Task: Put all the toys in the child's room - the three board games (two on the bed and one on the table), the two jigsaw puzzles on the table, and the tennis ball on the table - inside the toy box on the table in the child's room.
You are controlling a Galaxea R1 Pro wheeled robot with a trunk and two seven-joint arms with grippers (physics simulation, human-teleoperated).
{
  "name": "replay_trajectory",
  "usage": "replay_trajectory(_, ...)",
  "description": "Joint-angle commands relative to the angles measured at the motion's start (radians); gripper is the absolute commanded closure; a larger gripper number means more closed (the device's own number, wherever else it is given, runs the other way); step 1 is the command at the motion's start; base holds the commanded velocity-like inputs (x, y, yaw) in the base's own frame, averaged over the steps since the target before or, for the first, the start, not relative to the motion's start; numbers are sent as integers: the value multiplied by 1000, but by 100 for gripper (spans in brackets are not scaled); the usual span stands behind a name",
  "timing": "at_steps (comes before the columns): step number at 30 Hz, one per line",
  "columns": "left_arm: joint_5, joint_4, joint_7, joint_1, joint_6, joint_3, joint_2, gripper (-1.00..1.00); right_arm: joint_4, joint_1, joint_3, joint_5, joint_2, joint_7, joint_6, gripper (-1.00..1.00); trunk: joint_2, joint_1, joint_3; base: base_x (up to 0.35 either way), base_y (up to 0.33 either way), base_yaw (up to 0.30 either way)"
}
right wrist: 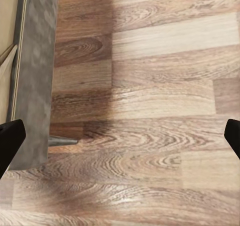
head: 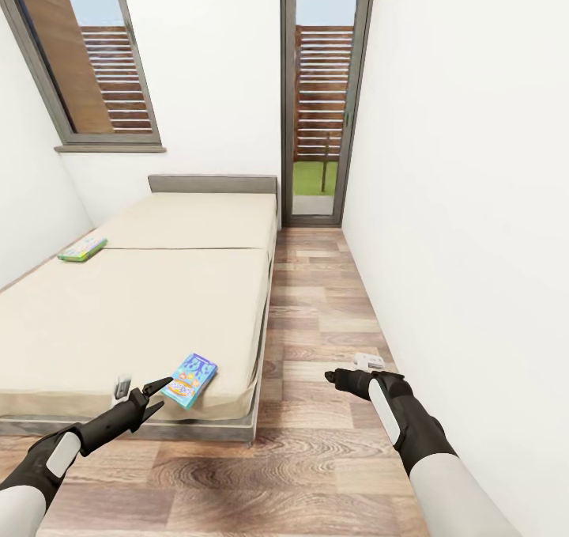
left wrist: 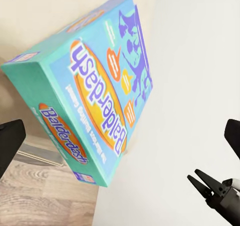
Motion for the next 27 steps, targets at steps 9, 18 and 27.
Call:
replay_trajectory(9,3,0,-2,-1,7,2,0,-100,-2,0,-6,1,1,4,5,-100,0,0,-1,0,0,0)
replay_trajectory(18,3,0,-3,-1,7,2,0,-100,1,0,-6,-1,1,4,5,-100,0,0,-1,0,0,0)
replay_trajectory(27,3,1,-3,-1,7,2,0,-100,2,0,-7,-1,1,4,5,-100,0,0,-1,0,0,0)
